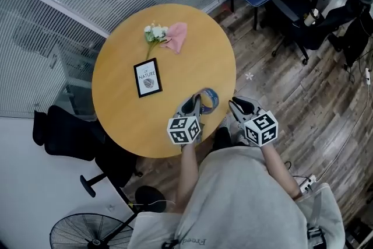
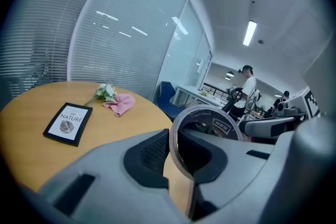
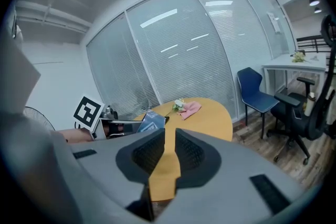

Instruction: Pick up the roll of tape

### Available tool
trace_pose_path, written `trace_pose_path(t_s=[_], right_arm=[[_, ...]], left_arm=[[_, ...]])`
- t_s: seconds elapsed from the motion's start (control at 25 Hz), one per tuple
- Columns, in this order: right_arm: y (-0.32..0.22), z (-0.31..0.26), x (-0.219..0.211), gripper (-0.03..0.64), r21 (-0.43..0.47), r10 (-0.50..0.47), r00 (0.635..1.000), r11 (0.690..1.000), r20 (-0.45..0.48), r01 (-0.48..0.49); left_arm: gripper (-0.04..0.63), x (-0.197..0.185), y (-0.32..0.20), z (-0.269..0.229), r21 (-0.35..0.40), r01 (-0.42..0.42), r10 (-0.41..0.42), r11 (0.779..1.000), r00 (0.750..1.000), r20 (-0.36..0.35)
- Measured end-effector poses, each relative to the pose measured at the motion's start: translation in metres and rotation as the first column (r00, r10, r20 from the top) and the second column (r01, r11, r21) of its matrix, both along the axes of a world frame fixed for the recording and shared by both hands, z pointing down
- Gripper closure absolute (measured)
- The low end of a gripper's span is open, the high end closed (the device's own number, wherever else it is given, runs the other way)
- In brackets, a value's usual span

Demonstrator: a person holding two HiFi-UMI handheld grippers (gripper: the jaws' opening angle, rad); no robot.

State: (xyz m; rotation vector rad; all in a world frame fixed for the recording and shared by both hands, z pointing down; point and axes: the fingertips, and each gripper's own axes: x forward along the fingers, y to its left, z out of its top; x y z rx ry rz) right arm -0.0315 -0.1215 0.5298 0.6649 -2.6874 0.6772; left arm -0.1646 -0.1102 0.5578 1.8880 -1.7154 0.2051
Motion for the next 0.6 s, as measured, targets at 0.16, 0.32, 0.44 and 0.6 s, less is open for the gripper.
trace_pose_path(t_s=[0.16,0.32,0.44,0.6], right_arm=[[0.011,-0.004,0.017,0.571,0.006,0.009,1.000,1.000,0.018,-0.009],[0.017,-0.005,0.030,0.592,0.012,0.017,0.999,1.000,0.029,-0.017],[0.024,-0.006,0.036,0.612,0.019,0.017,0.999,1.000,0.037,-0.018],[0.033,-0.009,0.047,0.618,0.024,0.014,0.999,1.000,0.043,-0.016]], left_arm=[[0.542,0.014,0.015,-0.005,0.009,0.012,-0.012,1.000,1.000,-0.013],[0.542,0.020,0.024,-0.008,0.016,0.024,-0.024,1.000,1.000,-0.002],[0.542,0.022,0.034,-0.008,0.020,0.039,-0.039,0.999,0.999,-0.003],[0.542,0.030,0.048,-0.012,0.029,0.060,-0.060,0.998,0.998,-0.002]])
